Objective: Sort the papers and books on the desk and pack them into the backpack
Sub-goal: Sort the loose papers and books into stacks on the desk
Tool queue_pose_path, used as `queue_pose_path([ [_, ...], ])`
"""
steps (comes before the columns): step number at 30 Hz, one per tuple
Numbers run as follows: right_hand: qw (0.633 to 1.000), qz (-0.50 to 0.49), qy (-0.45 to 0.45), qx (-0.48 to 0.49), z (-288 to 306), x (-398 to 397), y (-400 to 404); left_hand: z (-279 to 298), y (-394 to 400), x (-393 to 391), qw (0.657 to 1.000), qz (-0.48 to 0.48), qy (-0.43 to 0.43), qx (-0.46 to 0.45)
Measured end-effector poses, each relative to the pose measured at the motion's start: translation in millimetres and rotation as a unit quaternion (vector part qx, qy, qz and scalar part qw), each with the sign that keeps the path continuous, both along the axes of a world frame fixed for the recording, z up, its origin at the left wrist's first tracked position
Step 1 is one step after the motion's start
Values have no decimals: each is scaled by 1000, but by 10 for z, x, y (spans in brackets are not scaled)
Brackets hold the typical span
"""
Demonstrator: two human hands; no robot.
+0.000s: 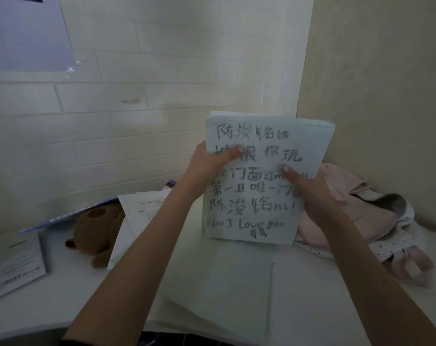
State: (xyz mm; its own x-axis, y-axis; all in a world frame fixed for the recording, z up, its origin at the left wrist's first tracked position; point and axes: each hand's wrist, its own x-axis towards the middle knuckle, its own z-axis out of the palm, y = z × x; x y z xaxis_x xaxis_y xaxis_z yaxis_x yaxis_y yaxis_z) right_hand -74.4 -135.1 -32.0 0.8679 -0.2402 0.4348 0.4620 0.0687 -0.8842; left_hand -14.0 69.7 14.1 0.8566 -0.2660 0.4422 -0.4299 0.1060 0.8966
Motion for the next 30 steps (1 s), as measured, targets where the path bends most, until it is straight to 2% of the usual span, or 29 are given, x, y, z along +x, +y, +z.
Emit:
queue_pose_path([
  [2,1000,2,10,0,-19,8,23,-25,-75,-5,1000,-7,4,-10],
  [4,999,10,36,0,-129,14,25,-147,-116,2,999,-19,20,22],
  [8,997,10,62,37,-383,13,-36,-517,-67,72,994,-33,86,51],
  [11,994,3,105,1,-566,23,-63,-791,-31,125,989,-17,113,92],
  [13,991,-16,128,-25,-646,29,-51,-887,-36,138,988,9,131,82],
  [18,982,-129,122,-56,-542,51,-47,-851,-105,130,989,18,115,93],
  [21,967,-205,120,-91,-472,89,-159,-825,-151,106,980,-41,167,105],
  [24,951,-263,129,-96,-424,77,-298,-846,-230,-19,969,-96,175,146],
  [27,934,-307,148,-105,-332,3,-459,-868,-417,-33,980,-59,142,123],
  [28,928,-316,151,-128,-303,-25,-517,-859,-518,-22,984,-37,141,102],
  [30,894,-344,152,-246,-284,-85,-627,-892,-780,12,984,-20,161,70],
])
